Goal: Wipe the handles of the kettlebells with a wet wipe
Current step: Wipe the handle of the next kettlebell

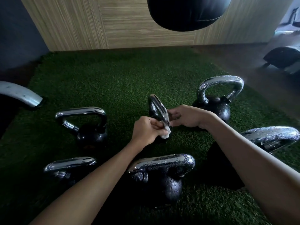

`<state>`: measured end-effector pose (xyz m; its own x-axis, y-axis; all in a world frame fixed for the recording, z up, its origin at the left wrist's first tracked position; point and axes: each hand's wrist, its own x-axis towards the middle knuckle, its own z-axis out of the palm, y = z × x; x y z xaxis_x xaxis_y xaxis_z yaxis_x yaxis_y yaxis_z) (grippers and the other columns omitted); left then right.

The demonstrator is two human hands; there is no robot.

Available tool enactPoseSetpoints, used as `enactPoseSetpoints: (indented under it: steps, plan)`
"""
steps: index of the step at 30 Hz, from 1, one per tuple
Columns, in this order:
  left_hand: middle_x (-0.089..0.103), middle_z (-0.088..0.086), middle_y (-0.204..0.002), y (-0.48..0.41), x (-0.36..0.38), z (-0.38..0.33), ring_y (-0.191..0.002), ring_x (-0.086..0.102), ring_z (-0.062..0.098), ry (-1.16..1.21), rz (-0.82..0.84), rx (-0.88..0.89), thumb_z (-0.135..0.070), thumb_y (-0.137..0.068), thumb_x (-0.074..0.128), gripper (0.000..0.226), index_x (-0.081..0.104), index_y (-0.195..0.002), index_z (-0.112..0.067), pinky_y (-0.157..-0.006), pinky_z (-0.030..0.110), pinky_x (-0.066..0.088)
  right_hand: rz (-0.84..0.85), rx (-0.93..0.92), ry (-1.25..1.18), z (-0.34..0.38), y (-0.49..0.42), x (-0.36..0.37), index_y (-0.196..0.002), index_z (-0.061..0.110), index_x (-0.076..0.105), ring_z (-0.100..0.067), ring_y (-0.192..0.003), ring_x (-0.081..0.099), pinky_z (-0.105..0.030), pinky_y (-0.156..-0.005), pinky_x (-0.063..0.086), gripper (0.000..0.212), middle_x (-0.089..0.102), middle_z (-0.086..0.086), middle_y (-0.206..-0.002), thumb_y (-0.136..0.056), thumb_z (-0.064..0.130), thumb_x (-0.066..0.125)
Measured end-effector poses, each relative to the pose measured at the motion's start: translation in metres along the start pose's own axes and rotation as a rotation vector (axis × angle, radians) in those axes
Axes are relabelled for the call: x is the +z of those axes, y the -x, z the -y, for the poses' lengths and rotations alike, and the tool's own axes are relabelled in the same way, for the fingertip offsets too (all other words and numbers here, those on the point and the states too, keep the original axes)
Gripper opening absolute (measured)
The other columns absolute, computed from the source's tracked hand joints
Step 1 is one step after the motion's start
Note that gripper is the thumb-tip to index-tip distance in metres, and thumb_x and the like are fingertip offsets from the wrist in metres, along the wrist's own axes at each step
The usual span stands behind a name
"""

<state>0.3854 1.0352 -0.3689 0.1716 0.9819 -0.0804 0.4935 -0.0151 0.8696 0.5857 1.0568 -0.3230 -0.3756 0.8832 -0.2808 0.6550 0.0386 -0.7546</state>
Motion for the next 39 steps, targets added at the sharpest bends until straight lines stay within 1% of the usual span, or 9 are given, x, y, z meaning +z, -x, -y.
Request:
enactPoseSetpoints:
  steps: [5,8,11,14,18,23,28,33,39]
  plan:
    - [0.076,-0.012,-0.076,-0.009,-0.003,0.003,-0.061,0.065,-0.011,-0.151,0.095,-0.038,-0.025,-0.065,0.096,0.024,0.080,-0.081,-0.022,-0.057,0.003,0.043,-0.052,0.039,-0.045,0.002,0.002,0.005,-0.120,0.015,0.074,-0.018,-0.111,0.070,-0.030,-0.101,0.049,0.034,0.078,-0.002,-0.110,-0.090,-0.002,0.071]
    - [0.078,-0.012,-0.085,-0.015,-0.014,-0.003,-0.076,0.069,-0.002,-0.204,0.135,-0.068,-0.029,-0.067,0.094,0.025,0.081,-0.088,-0.024,-0.067,0.010,0.045,-0.099,0.032,-0.021,0.000,0.004,0.010,-0.119,0.020,0.075,-0.013,-0.097,0.069,-0.034,-0.096,0.053,0.035,0.079,-0.006,-0.104,-0.089,0.003,0.075]
    - [0.079,-0.008,-0.086,-0.010,-0.031,-0.011,-0.087,0.074,0.012,-0.017,0.104,-0.121,-0.030,-0.066,0.095,0.027,0.081,-0.087,-0.023,-0.081,0.025,0.053,-0.281,0.025,0.118,0.003,0.012,0.015,-0.134,0.031,0.066,-0.009,-0.096,0.065,-0.019,-0.081,0.048,0.057,0.076,-0.002,-0.101,-0.081,0.023,0.086]
    - [0.077,-0.001,-0.086,-0.001,-0.043,-0.020,-0.071,0.068,0.009,0.301,0.052,-0.184,-0.020,-0.075,0.090,0.029,0.077,-0.099,-0.010,-0.057,0.013,0.050,-0.401,-0.090,0.089,0.017,0.023,0.010,-0.136,0.040,0.061,-0.002,-0.103,0.063,-0.004,-0.082,0.040,0.071,0.072,0.011,-0.106,-0.072,0.033,0.092]
    - [0.074,-0.008,-0.072,0.007,-0.053,-0.041,-0.059,0.065,0.000,0.549,0.123,-0.263,-0.016,-0.083,0.082,0.010,0.074,-0.089,-0.017,-0.060,0.014,0.049,-0.367,-0.140,0.048,0.036,0.027,0.004,-0.124,0.035,0.073,0.003,-0.109,0.066,-0.022,-0.102,0.049,0.058,0.076,0.017,-0.110,-0.070,0.039,0.092]
    - [0.076,-0.010,-0.077,0.008,-0.053,-0.056,-0.065,0.069,-0.001,0.600,0.206,-0.300,-0.016,-0.092,0.073,0.007,0.075,-0.087,-0.022,-0.077,0.025,0.040,-0.505,-0.132,-0.006,0.034,0.028,0.008,-0.108,0.037,0.080,-0.008,-0.092,0.072,-0.031,-0.085,0.055,0.040,0.079,0.014,-0.092,-0.070,0.038,0.092]
    - [0.074,0.000,-0.100,0.005,-0.043,-0.060,-0.076,0.062,0.007,0.312,0.025,-0.268,-0.022,-0.088,0.078,0.014,0.077,-0.102,-0.023,-0.066,0.022,0.042,-0.620,-0.062,-0.105,0.020,0.033,0.007,-0.102,0.030,0.082,-0.010,-0.085,0.073,-0.028,-0.077,0.054,0.030,0.079,0.010,-0.088,-0.074,0.030,0.091]
    - [0.060,0.005,-0.138,-0.015,-0.016,-0.076,-0.120,0.061,0.025,-0.010,-0.162,-0.253,-0.050,-0.070,0.090,0.092,0.044,-0.144,-0.021,-0.084,0.030,0.046,-0.806,0.051,-0.269,0.004,0.033,-0.002,-0.102,0.023,0.081,0.009,-0.067,0.057,-0.001,-0.056,0.039,0.027,0.069,0.019,-0.074,-0.077,0.020,0.089]
    - [0.067,0.001,-0.129,-0.038,-0.013,-0.078,-0.111,0.067,0.022,-0.216,-0.156,-0.283,-0.049,-0.072,0.088,0.080,0.051,-0.139,-0.027,-0.073,0.028,0.046,-0.878,0.177,-0.363,-0.011,0.015,0.005,-0.100,0.025,0.082,-0.003,-0.082,0.068,-0.016,-0.070,0.049,0.029,0.074,0.014,-0.083,-0.073,0.023,0.091]
